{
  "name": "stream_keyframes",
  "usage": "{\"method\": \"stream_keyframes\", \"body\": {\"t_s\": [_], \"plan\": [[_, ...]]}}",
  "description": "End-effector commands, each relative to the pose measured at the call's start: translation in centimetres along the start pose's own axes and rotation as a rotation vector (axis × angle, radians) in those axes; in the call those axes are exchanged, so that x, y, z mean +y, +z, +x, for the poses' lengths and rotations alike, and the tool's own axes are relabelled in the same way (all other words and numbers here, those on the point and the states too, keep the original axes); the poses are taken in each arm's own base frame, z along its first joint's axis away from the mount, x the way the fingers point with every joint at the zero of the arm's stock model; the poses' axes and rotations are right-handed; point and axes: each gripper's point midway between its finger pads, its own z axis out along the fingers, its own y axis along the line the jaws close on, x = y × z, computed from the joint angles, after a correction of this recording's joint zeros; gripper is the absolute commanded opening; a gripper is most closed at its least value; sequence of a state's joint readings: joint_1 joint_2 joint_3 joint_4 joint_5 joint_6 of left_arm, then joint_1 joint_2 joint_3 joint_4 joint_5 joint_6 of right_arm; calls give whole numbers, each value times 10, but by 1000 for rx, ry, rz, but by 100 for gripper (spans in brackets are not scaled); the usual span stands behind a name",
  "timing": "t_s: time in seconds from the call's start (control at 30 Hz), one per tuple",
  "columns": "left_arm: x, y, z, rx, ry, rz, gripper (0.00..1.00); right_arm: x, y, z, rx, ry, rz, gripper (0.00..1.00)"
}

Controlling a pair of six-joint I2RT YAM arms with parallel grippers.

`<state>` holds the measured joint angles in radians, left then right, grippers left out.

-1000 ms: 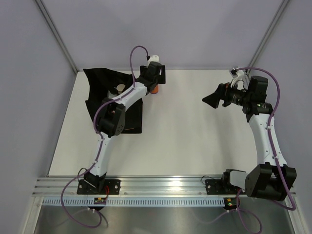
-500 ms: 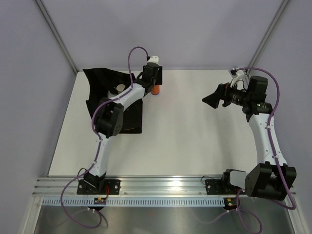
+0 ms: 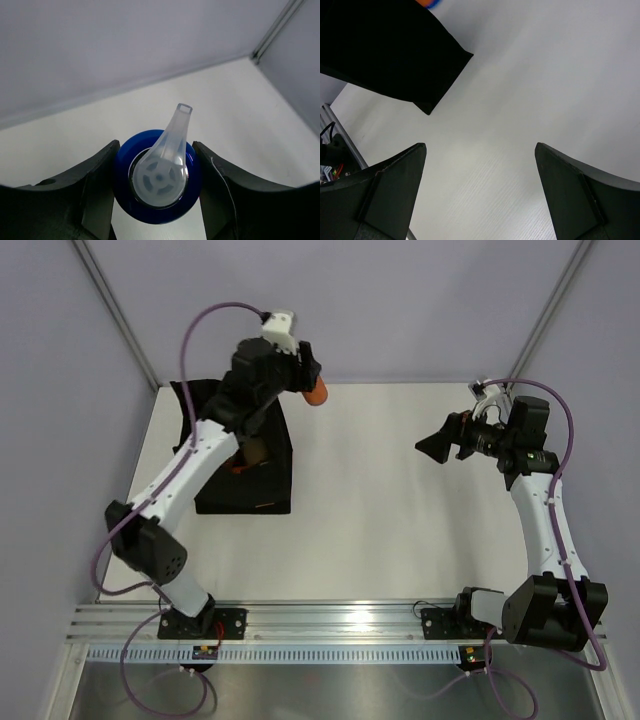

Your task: Place the personal care products into the canvas bag

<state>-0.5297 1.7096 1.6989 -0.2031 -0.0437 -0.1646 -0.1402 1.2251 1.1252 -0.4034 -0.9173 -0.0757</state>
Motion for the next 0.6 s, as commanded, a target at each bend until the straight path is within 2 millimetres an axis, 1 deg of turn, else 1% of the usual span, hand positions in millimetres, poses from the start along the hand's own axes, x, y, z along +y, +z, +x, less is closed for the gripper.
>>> {"method": "stream_keyframes", "body": {"t_s": [0.0,0.03,0.07,0.1,0.13,0.17,0.2,0.23,0.27,0.3,0.33,0.4,0.43,0.5,0.53,0.57], "plan": [[10,-77,-109,-263,-46,39,0,-1,-5,-2,-11,-34,14,99],[15,-86,-110,-252,-23,19,0,-1,-5,-2,-12,-34,17,99],[16,-105,-122,-282,-4,7,0,-2,-5,-2,-12,-33,18,100],[34,-114,-126,-293,10,-90,0,-4,-7,-2,-14,-31,22,100],[43,-124,-124,-270,69,-141,0,-4,-7,-3,-15,-29,23,99],[48,-138,-132,-285,90,-178,0,-4,-7,-2,-15,-27,23,100],[61,-150,-136,-291,110,-255,0,-5,-7,-1,-13,-23,21,99],[67,-157,-135,-275,179,-286,0,-6,-8,-2,-16,-25,22,99],[73,-165,-138,-279,203,-319,0,-6,-8,-2,-16,-23,22,99],[85,-180,-142,-287,223,-394,0,-6,-8,-1,-15,-20,19,100],[94,-183,-135,-259,274,-435,0,-6,-8,-1,-14,-17,19,100],[111,-187,-125,-211,317,-517,0,-8,-8,-1,-13,-14,21,99],[122,-184,-109,-146,354,-545,0,-8,-8,0,-13,-12,21,99],[141,-180,-89,-76,377,-606,0,-10,-10,-1,-16,-8,26,100],[149,-173,-69,-28,395,-626,0,-11,-11,-2,-19,-8,30,99],[155,-172,-62,-15,401,-645,0,-14,-13,-1,-21,0,35,99]]}}
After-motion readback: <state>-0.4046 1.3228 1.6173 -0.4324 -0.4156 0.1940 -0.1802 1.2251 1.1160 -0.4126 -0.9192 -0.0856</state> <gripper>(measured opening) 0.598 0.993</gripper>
